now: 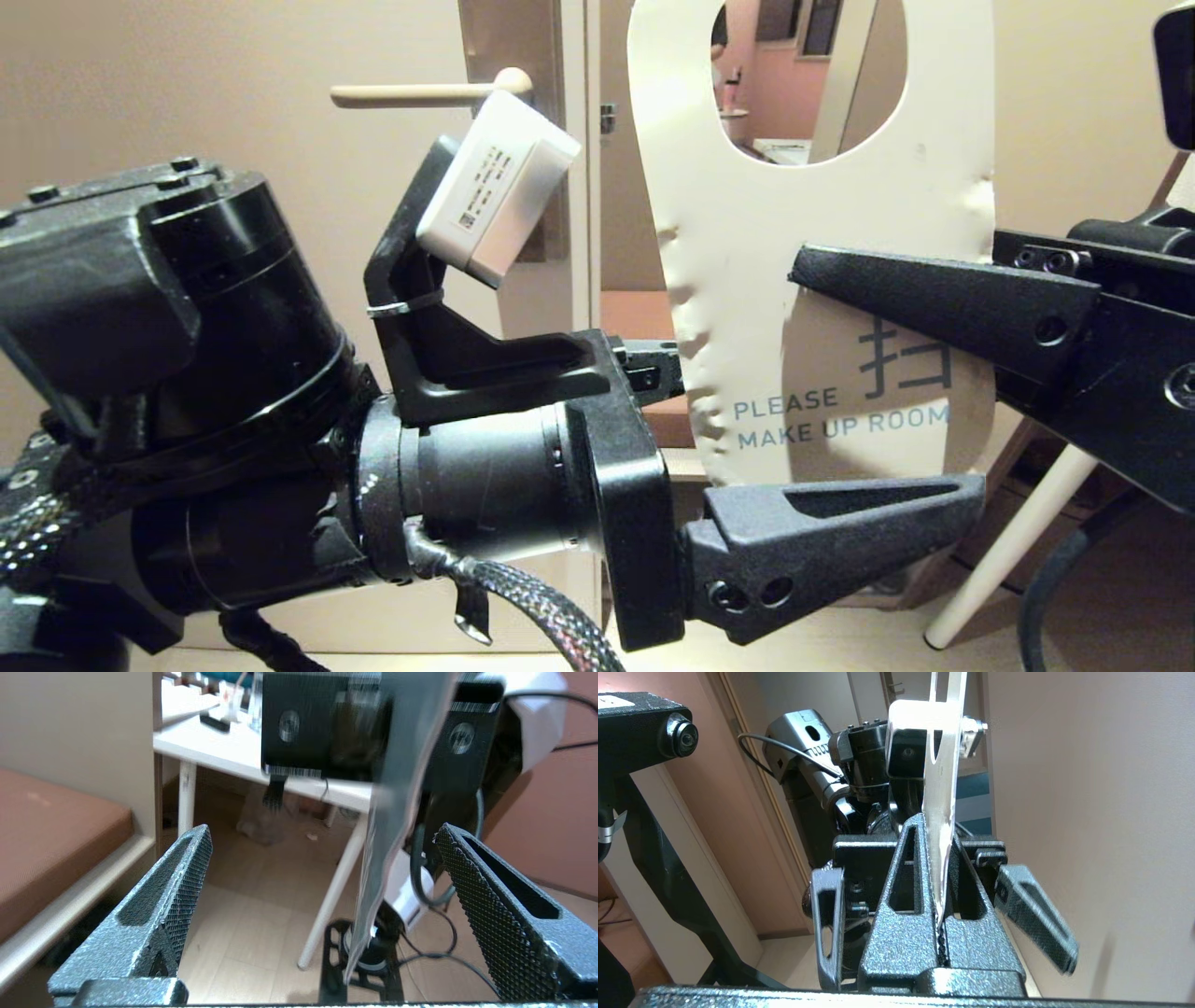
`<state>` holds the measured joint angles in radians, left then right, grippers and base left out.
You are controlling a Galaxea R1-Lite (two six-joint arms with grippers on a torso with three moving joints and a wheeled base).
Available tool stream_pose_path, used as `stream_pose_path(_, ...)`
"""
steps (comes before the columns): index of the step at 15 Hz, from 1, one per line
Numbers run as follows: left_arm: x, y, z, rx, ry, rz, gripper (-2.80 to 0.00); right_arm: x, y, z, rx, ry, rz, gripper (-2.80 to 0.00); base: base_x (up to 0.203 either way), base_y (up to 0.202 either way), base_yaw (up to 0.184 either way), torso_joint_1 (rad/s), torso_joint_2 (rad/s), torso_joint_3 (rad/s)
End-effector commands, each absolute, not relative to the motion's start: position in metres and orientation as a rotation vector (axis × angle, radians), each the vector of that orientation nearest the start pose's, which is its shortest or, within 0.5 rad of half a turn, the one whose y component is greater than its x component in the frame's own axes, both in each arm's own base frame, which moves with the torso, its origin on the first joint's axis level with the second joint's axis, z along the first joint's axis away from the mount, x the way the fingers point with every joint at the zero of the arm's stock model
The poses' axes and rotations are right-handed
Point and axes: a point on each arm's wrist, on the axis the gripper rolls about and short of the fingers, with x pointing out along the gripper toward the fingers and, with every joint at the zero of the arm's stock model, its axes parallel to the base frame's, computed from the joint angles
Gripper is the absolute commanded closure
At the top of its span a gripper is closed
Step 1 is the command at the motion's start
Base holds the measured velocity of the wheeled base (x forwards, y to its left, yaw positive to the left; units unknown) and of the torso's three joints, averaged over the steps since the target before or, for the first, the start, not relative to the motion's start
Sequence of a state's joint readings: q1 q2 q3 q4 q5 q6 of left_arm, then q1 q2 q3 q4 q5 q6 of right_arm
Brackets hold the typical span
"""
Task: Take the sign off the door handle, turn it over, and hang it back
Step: Hand it to the other hand
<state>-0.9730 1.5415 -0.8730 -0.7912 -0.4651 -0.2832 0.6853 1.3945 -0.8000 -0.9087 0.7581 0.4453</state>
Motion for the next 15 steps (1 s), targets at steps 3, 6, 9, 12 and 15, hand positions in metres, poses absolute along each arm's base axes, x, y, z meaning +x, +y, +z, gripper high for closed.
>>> stream_pose_path(3,0.1492,-0.2383,0.2619,-0.282,0.032,-1.452,-2.8,0.1656,0.1555,0.2892,0.349,-0.02,1.484,0.0,0.0,0.0,0.0,0.0,0.0,0.0)
stream_pose_path(6,0.1487,-0.2375,0.2628,-0.298,0.038,-1.451,-2.8,0.1673,0.1565,0.286,0.355,-0.048,1.47,0.0,0.0,0.0,0.0,0.0,0.0,0.0)
stream_pose_path(9,0.1492,-0.238,0.2612,-0.296,0.04,-1.447,-2.8,0.1672,0.1565,0.285,0.357,-0.049,1.469,0.0,0.0,0.0,0.0,0.0,0.0,0.0)
stream_pose_path(12,0.1512,-0.2409,0.2606,-0.303,0.017,-1.447,-2.8,0.1672,0.1565,0.285,0.357,-0.049,1.469,0.0,0.0,0.0,0.0,0.0,0.0,0.0)
stream_pose_path(15,0.1533,-0.2441,0.2593,-0.309,-0.006,-1.45,-2.8,0.1672,0.1565,0.285,0.357,-0.049,1.469,0.0,0.0,0.0,0.0,0.0,0.0,0.0)
